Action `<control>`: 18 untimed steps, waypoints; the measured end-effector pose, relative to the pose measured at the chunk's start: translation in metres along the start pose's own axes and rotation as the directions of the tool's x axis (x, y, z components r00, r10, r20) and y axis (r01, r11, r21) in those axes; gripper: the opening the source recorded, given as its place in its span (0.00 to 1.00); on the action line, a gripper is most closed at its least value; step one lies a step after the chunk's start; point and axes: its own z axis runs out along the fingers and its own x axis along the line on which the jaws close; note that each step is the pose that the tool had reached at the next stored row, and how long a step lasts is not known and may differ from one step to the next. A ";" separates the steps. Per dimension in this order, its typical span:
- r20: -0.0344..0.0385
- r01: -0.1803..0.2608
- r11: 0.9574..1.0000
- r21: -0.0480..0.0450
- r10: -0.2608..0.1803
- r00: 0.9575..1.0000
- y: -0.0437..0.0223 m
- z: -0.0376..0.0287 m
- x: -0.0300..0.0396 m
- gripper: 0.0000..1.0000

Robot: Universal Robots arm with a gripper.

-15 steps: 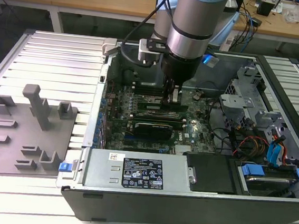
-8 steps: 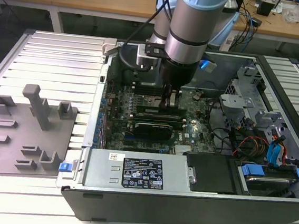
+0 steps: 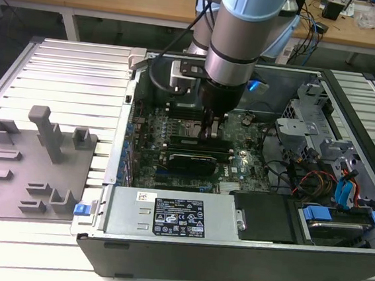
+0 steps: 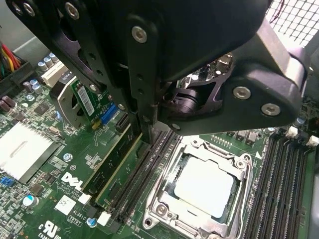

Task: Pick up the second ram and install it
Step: 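Insert the second ram into the second slot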

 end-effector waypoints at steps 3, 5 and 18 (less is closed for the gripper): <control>0.000 0.000 1.000 0.000 0.000 1.000 -0.0001 0.0032 0.0001 0.13; 0.000 0.002 1.000 0.000 -0.002 1.000 -0.0001 0.0036 0.0001 0.13; 0.000 0.006 1.000 0.000 -0.006 1.000 0.0027 0.0100 0.0003 0.13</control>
